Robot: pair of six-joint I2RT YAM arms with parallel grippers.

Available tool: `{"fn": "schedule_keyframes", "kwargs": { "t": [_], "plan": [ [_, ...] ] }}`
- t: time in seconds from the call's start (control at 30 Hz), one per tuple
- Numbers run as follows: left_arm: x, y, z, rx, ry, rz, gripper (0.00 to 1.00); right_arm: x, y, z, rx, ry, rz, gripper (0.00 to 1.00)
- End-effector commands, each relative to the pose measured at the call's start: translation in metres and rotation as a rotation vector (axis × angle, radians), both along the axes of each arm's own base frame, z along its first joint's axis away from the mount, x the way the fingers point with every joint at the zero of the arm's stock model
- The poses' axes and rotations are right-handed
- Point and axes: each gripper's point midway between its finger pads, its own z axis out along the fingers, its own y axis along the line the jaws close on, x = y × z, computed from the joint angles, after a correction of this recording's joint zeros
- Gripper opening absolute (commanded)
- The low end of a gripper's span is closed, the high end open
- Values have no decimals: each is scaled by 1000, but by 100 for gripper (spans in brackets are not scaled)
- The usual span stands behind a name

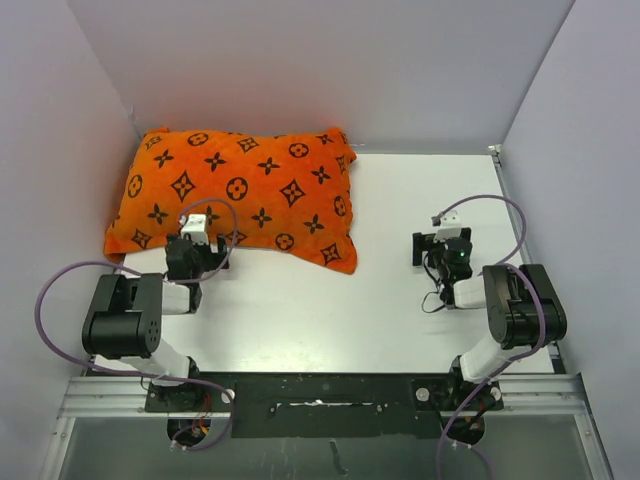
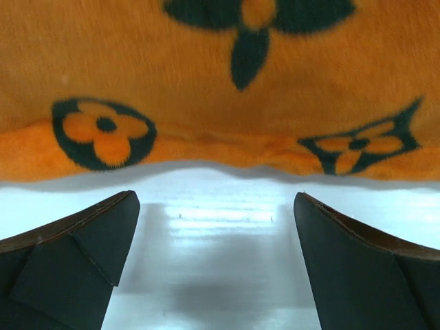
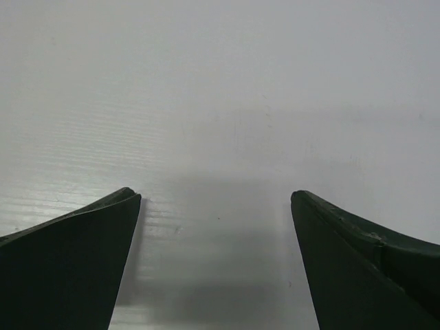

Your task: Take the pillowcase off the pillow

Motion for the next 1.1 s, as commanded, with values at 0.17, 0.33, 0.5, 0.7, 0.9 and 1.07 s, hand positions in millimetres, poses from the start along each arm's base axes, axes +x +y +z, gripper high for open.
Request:
{"fn": "schedule_keyframes", "kwargs": {
  "t": [0.17,0.33,0.5,0.7,0.9,1.07],
  "plan": [
    [44,0,137,-22,86,-298,98,28,-13,108,160,98,-275,98],
    [30,38,189,-77,90,-383,98,25,-5,143,807,-34,-214,98],
    [24,94,186,-11,202,-358,98,24,12,158,985,-125,28,98],
    [11,146,153,62,370,-372,98,28,118,144,404,53,197,98],
    [10,177,112,166,543,-398,98,25,195,114,424,162,374,98],
    [17,185,87,157,594,-413,98,8,252,75,210,257,460,98]
  ]
}}
